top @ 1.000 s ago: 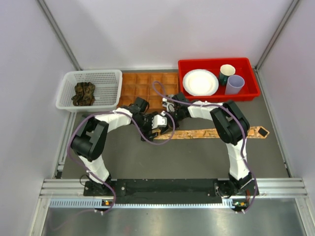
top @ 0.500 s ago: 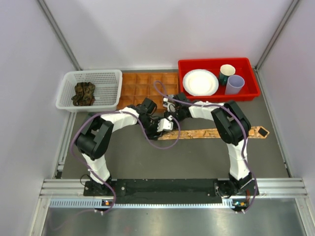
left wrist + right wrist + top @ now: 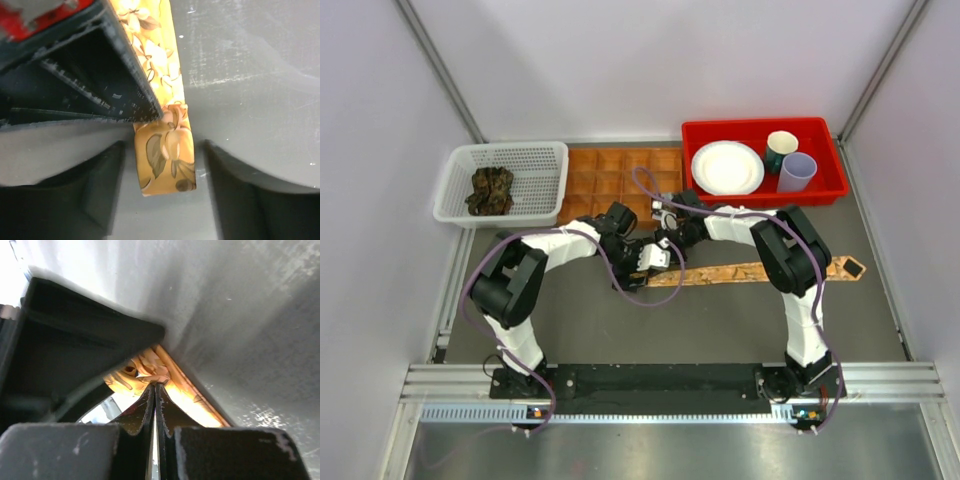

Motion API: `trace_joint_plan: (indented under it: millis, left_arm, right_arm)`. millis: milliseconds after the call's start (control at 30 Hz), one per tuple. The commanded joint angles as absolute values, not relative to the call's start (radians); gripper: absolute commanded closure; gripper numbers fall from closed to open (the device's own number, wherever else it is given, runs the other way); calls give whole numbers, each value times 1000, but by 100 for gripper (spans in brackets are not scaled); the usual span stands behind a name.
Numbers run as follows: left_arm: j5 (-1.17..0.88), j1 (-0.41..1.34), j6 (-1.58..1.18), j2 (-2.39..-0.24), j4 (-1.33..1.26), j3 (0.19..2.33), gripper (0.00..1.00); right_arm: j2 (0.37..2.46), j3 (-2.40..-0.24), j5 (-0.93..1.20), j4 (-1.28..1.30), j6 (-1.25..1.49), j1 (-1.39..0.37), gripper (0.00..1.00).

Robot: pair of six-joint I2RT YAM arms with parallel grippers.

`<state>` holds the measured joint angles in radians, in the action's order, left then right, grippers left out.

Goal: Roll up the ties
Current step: Roll the tie at the center of the board.

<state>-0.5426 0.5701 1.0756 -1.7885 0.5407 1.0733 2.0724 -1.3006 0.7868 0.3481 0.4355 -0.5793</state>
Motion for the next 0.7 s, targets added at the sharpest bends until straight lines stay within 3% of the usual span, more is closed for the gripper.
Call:
trace_joint_plan:
  millis: [0,67,333,667]
  left_arm:
    - [-468,543,996,-1798,555,1002,11]
    - [-500,520,956,-1764,531,993,1]
    - [-681,398,818,-1622,456,954,1]
    - [-700,436,899,-1583,416,930,1]
  right_arm:
    - [2089,-1307,716,391,390,-565,100]
    - [2088,-1301,709,390,379,-566,100]
    - [2086,-1296,698,376,374,-565,100]
    - [2095,-1295,700,368,380,-578,100]
